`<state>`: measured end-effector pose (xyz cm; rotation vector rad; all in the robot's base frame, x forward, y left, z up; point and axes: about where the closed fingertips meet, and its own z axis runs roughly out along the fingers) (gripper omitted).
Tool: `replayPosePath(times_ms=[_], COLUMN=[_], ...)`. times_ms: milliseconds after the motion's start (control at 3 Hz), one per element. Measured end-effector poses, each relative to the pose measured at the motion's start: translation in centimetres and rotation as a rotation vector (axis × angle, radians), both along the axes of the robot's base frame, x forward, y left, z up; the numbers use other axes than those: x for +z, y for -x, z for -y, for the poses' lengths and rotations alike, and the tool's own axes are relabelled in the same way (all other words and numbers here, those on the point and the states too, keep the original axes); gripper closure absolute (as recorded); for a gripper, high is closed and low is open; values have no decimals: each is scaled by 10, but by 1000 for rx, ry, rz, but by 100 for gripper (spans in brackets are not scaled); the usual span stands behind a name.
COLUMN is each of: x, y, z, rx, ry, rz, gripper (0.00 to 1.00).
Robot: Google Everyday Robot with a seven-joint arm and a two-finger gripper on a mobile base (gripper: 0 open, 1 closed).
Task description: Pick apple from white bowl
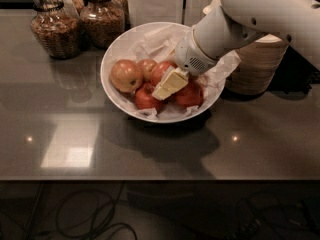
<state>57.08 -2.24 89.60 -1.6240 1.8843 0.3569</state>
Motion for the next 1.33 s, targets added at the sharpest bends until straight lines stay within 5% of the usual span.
replayPosePath(times_ms=[667, 1000, 1333], x=[0, 16, 44], y=[0, 5, 12], z=[0, -5, -6], rx=[0, 24, 48], ry=[0, -15, -61], rz=[0, 11, 45], gripper=[90, 100, 100])
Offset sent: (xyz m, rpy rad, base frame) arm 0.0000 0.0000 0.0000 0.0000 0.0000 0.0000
